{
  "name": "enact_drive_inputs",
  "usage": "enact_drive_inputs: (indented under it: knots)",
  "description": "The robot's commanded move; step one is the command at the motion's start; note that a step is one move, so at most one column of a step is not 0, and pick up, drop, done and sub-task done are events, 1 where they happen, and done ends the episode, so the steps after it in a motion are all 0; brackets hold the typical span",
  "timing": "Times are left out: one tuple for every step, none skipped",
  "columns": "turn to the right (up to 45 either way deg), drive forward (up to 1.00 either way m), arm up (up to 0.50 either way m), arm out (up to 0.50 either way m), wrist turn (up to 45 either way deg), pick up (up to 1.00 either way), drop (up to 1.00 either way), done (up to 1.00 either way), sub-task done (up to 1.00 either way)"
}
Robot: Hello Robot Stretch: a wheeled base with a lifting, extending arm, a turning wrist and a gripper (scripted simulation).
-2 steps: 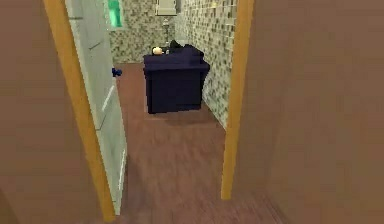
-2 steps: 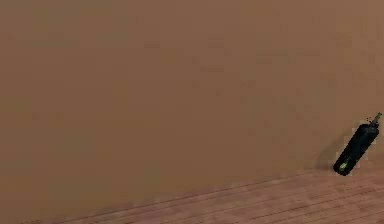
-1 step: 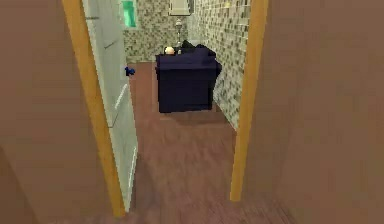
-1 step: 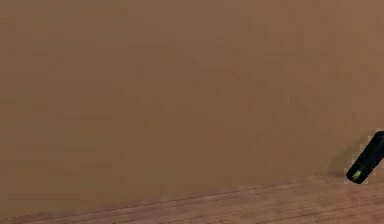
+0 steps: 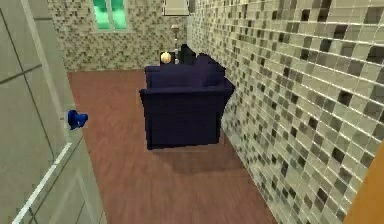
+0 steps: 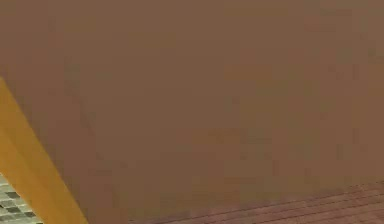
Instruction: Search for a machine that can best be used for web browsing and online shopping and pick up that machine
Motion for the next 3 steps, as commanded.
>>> enact_drive_inputs:
  knots:
    - [0.0,0.70,0.00,0.00,0.0,0.00,0.00,0.00,0.00]
    - [-24.0,0.00,0.00,0.00,0.0,0.00,0.00,0.00,0.00]
    - [0.0,0.60,0.00,0.00,0.0,0.00,0.00,0.00,0.00]
